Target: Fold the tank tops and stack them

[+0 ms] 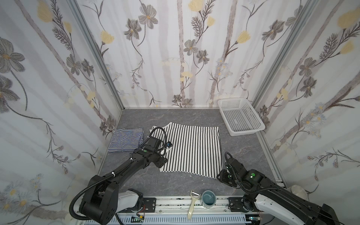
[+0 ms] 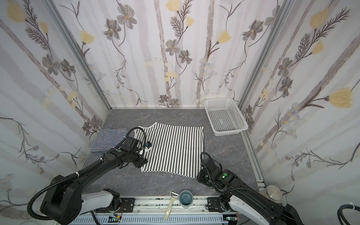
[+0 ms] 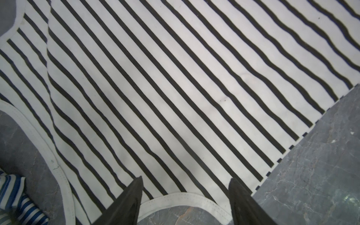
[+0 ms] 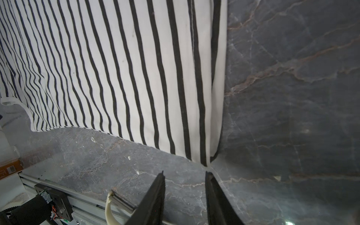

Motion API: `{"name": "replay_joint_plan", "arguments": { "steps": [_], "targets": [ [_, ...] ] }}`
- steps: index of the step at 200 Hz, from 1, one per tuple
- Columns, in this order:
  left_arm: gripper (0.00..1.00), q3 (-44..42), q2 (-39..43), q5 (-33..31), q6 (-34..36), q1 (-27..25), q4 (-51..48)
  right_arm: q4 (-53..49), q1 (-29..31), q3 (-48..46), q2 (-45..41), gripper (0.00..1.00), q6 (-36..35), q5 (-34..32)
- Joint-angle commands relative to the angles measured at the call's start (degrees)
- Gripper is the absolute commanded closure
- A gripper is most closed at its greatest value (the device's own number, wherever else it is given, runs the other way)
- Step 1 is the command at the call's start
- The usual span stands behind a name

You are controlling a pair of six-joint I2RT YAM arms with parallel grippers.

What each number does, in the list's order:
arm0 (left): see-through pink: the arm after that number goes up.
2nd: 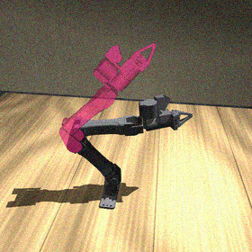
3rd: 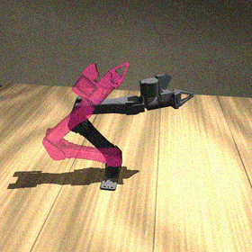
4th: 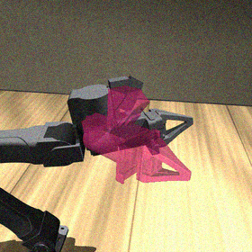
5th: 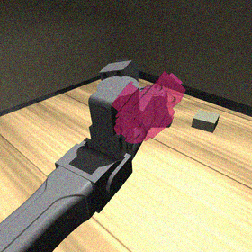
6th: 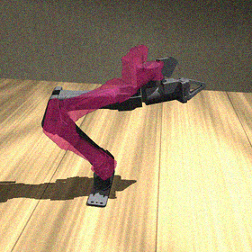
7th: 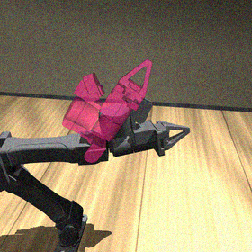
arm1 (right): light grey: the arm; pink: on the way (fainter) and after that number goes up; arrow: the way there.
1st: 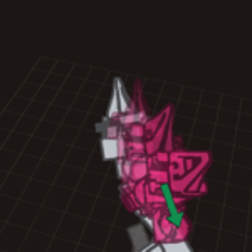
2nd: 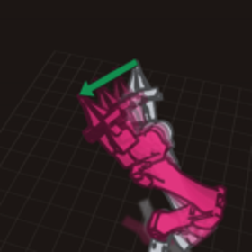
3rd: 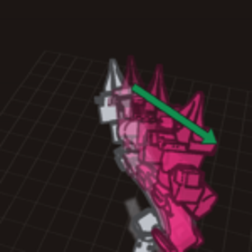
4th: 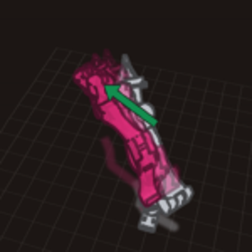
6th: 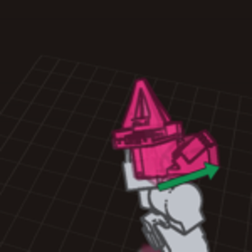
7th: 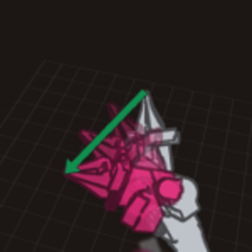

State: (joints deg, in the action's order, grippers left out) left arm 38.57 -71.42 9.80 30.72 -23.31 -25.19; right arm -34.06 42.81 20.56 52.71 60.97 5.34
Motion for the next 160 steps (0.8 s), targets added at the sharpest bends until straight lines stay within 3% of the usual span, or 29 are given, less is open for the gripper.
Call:
{"name": "replay_joint_plan", "arguments": {
  "steps": [1,51,94,144,160],
  "targets": [
    [0.29,1.0,-0.4,1.1,-0.6,-0.4,-0.1,0.8,0.2,-0.6,0.6,0.64,2.7,-2.1],
    [0.3,2.0,-0.5,1.8,-1.2,-0.6,-0.1,0.9,-0.1,-0.7,2.1,0.64,5.1,-5.2],
    [0.3,1.4,-0.5,2.4,-2.2,-0.6,0.0,6.2,-0.4,-2.7,2.4,0.66,6.2,-4.1],
    [0.3,0.7,-1.8,2.8,-3.0,-0.7,0.1,9.5,-0.4,-2.6,7.2,0.78,5.3,-3.0],
    [0.29,0.6,-1.8,2.6,-3.1,-0.7,0.1,9.2,-0.5,-2.0,7.5,0.89,5.1,-3.3]
  ]
}}
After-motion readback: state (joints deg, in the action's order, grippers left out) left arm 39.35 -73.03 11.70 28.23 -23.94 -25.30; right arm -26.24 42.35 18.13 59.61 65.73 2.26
